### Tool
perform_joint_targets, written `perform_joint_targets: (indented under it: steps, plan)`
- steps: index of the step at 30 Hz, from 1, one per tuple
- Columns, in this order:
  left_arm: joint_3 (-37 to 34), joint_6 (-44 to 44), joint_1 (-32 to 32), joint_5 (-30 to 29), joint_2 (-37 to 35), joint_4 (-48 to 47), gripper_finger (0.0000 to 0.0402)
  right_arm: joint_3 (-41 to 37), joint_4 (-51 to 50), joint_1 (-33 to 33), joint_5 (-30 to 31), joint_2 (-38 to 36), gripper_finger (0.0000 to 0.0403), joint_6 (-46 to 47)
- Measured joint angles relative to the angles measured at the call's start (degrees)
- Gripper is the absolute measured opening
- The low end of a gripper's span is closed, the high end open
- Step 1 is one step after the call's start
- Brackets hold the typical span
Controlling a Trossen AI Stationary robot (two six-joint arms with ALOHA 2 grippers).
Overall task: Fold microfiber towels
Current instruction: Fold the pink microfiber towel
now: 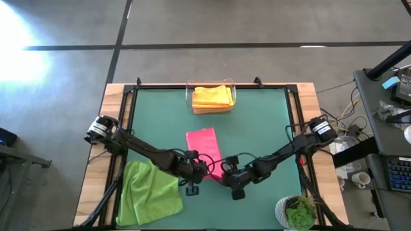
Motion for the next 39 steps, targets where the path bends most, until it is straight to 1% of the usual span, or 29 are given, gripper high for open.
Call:
perform_joint_targets:
  steps: [4, 7, 10, 12, 16, 18, 20, 23, 25, 29, 32, 39]
  plan:
    - [0.0, 0.0, -0.1, 4.6, -1.3, -0.4, 0.0, 2.3, -4.1, 0.1, -2.1, -2.3, 0.0009, 4.3]
    - [0.0, -0.2, -0.4, 8.6, -2.5, -0.4, 0.0, 6.6, -9.3, 0.3, -4.0, -3.2, 0.0009, 5.6]
    - [0.0, -3.1, -0.7, 12.2, -3.6, -0.4, 0.0, 12.5, -15.8, 0.8, -4.5, -3.2, 0.0009, 5.5]
    - [0.0, -5.4, -1.0, 13.8, -4.8, -0.4, 0.0, 16.6, -21.9, 1.0, -4.0, -3.1, 0.0009, 5.1]
    - [0.0, -7.5, -2.1, 13.6, -7.5, -0.9, 0.0, 23.3, -32.5, 1.0, 0.1, -2.2, 0.0009, 4.7]
    - [0.0, -7.5, -2.4, 11.8, -8.3, -1.9, 0.0, 24.5, -33.2, 0.9, 2.3, -1.9, 0.0009, 3.7]
    - [0.0, -7.5, -2.5, 7.7, -9.1, -5.2, 0.0, 24.4, -32.6, 0.3, 4.4, -1.8, 0.0009, 2.2]
    - [0.0, -7.5, -2.0, 0.4, -9.5, -10.5, 0.0, 22.2, -28.9, -2.1, 7.6, -1.8, 0.0009, 1.2]
    - [-0.1, -7.5, -1.3, -2.7, -9.4, -13.5, 0.0, 20.7, -26.8, -4.5, 9.1, -1.7, 0.0009, 1.2]
    - [-0.6, -7.5, 0.2, -4.6, -9.3, -16.5, 0.0, 17.7, -19.7, -9.0, 9.6, -1.7, 0.0009, 1.2]
    - [-1.8, -7.6, 1.5, -7.3, -9.3, -16.4, 0.0, 15.9, -18.1, -11.6, 9.2, -1.7, 0.0009, 1.2]
    - [-5.0, -7.5, 3.9, -7.4, -9.2, -15.5, 0.0, 13.0, -14.4, -14.2, 6.0, -1.1, 0.0009, 2.5]
